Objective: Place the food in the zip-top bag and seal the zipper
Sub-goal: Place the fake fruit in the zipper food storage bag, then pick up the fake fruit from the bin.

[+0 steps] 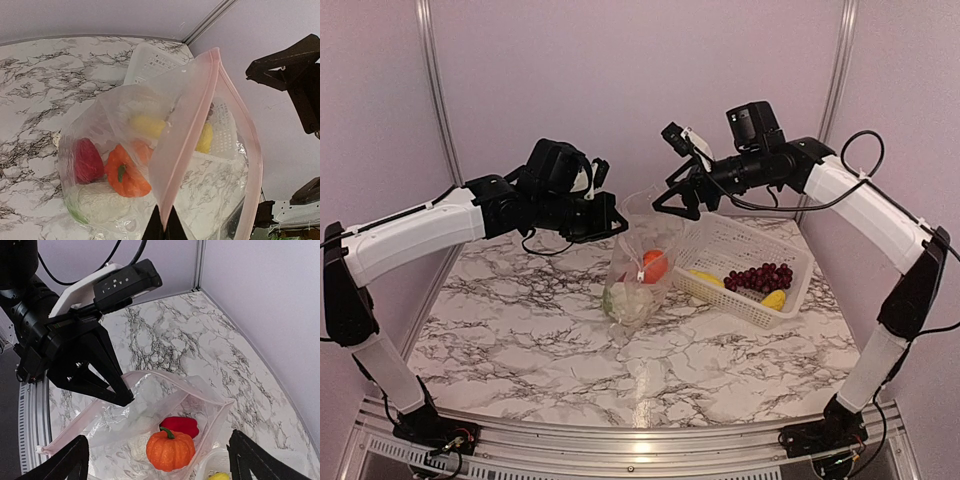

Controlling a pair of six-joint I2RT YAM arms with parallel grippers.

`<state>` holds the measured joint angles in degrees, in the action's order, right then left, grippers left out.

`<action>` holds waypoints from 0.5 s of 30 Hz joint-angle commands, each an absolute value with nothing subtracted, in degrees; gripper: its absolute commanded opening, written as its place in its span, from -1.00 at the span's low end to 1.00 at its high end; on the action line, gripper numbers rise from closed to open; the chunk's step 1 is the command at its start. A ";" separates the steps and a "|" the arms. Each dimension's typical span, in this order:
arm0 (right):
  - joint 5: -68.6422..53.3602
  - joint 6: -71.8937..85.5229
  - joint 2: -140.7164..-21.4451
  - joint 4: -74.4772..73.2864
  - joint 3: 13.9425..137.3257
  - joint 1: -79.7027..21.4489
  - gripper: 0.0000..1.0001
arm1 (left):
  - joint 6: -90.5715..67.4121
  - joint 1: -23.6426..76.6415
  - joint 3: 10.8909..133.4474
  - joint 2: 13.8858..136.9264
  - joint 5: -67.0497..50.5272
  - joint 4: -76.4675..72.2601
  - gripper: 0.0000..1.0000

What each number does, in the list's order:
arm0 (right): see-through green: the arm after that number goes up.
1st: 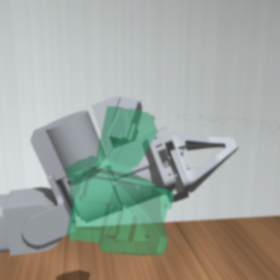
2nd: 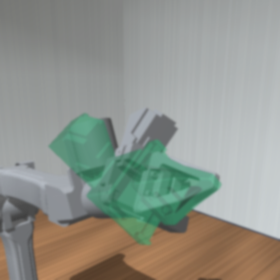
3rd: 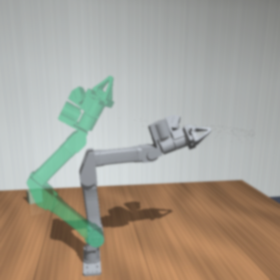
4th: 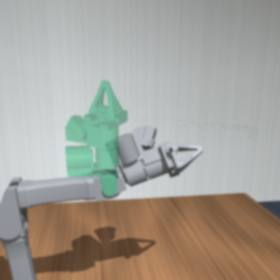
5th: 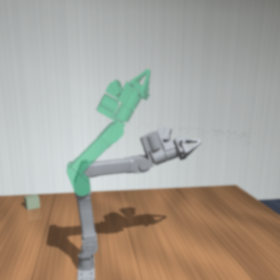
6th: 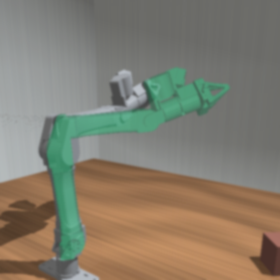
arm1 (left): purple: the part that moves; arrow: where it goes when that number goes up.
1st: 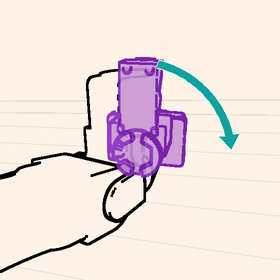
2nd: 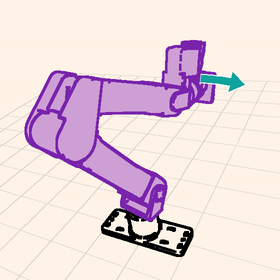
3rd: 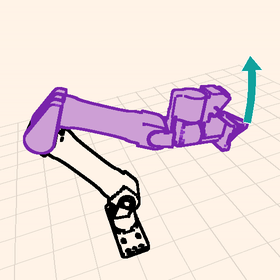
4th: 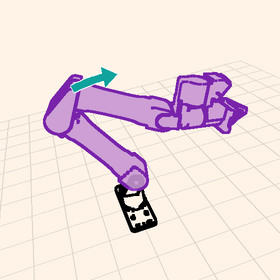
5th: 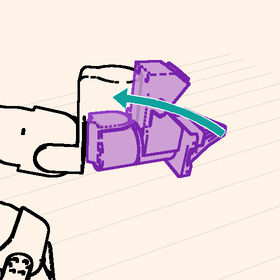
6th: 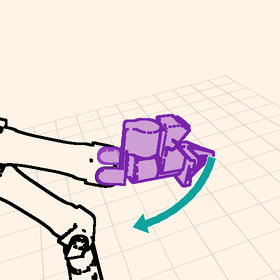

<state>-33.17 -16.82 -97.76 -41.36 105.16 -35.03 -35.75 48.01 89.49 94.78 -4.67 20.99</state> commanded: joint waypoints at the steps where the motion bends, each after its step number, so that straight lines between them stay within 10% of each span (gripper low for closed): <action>1: -31.47 -16.37 -93.33 -41.04 105.71 -34.99 0.86 | -34.92 47.93 89.67 93.58 -3.79 22.12 -1.00; 15: -33.44 -20.36 -90.97 -41.82 98.74 -18.12 0.74 | -34.36 47.87 90.29 93.81 -3.53 22.24 -1.00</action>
<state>-32.69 -17.82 -90.43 -40.49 101.60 -21.30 -35.40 48.01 89.49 94.78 -4.01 21.28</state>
